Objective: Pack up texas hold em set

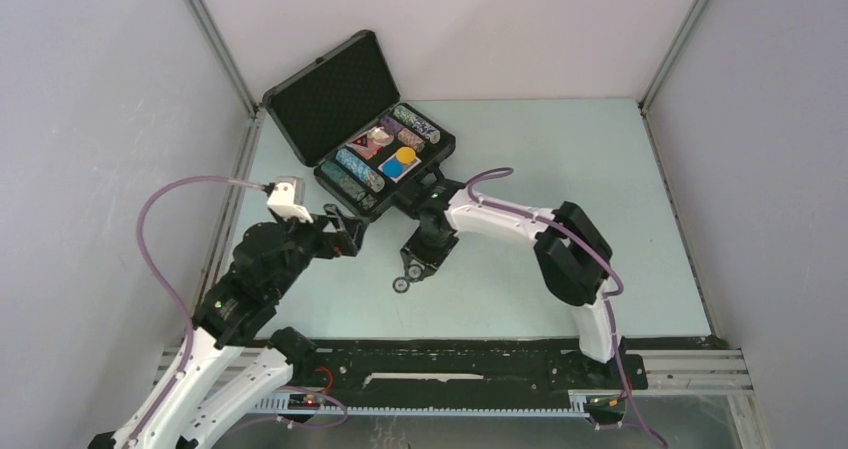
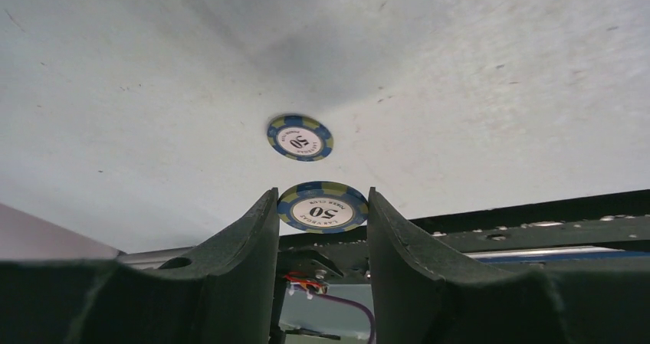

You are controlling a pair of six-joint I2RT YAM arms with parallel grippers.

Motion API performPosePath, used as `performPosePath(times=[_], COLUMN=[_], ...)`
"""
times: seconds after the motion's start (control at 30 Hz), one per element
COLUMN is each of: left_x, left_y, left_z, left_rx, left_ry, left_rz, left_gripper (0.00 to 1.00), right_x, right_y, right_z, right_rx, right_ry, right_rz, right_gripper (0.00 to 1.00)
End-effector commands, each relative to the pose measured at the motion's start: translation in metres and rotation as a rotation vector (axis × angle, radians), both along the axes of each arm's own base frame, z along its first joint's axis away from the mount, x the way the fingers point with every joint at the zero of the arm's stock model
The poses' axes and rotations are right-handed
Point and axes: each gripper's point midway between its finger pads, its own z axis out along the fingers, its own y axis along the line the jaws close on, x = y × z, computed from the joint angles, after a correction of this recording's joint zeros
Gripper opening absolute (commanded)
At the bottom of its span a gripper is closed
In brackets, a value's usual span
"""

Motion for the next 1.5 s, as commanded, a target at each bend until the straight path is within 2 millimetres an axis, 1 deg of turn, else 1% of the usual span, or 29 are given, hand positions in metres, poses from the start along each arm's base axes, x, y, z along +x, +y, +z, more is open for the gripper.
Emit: performPosePath(times=[0.0, 0.1, 0.13, 0.2, 0.33, 0.4, 0.47, 0.57, 0.63, 0.7, 0.77, 0.83, 1.0, 1.13, 1.3, 1.47], left_x=[-0.011, -0.014, -0.015, -0.018, -0.014, -0.013, -0.01, -0.007, -0.006, -0.006, -0.005, -0.003, -0.004, -0.004, 0.007, 0.011], left_y=[-0.053, -0.076, -0.084, -0.099, -0.111, -0.117, -0.121, -0.128, -0.132, -0.136, -0.139, -0.14, -0.158, -0.171, -0.171, -0.174], left_z=[-0.025, -0.042, -0.046, -0.053, -0.085, -0.093, -0.103, -0.115, -0.118, -0.118, -0.116, -0.115, -0.109, -0.113, -0.108, -0.105], left_rx=[-0.263, -0.432, -0.485, -0.546, -0.497, -0.515, -0.533, -0.548, -0.547, -0.554, -0.584, -0.61, -0.612, -0.602, -0.59, -0.573], left_ry=[0.145, 0.189, 0.187, 0.178, 0.233, 0.234, 0.243, 0.26, 0.253, 0.246, 0.238, 0.231, 0.219, 0.242, 0.206, 0.191], left_rz=[-0.171, -0.238, -0.269, -0.349, -0.344, -0.347, -0.337, -0.326, -0.315, -0.313, -0.31, -0.301, -0.338, -0.355, -0.318, -0.317], left_gripper=[1.0, 1.0, 1.0, 1.0, 1.0, 1.0, 0.98, 0.94, 0.91, 0.81, 0.74, 0.69, 0.67, 0.62, 0.53, 0.52], right_x=[0.011, 0.014, 0.018, 0.021, 0.023, 0.023, 0.025, 0.027, 0.027, 0.028, 0.028, 0.029, 0.032, 0.032, 0.03, 0.029], right_y=[-0.025, -0.042, -0.046, -0.053, -0.071, -0.076, -0.078, -0.077, -0.077, -0.076, -0.075, -0.073, -0.065, -0.062, -0.063, -0.063], right_z=[0.031, 0.036, 0.038, 0.039, 0.04, 0.044, 0.053, 0.065, 0.071, 0.075, 0.078, 0.081, 0.093, 0.102, 0.104, 0.103], right_rx=[0.055, 0.089, 0.107, 0.113, 0.084, 0.083, 0.099, 0.133, 0.15, 0.164, 0.178, 0.194, 0.249, 0.273, 0.277, 0.279], right_ry=[-0.066, -0.074, -0.087, -0.095, -0.083, -0.086, -0.103, -0.126, -0.134, -0.137, -0.137, -0.134, -0.147, -0.162, -0.164, -0.16], right_rz=[-0.015, -0.027, -0.018, 0.008, 0.035, 0.039, 0.042, 0.04, 0.038, 0.033, 0.03, 0.019, -0.003, -0.006, -0.008, -0.008], right_gripper=[0.0, 0.0, 0.0, 0.0, 0.0, 0.0, 0.0, 0.0, 0.0, 0.0, 0.0, 0.0, 0.0, 0.0, 0.0, 0.0])
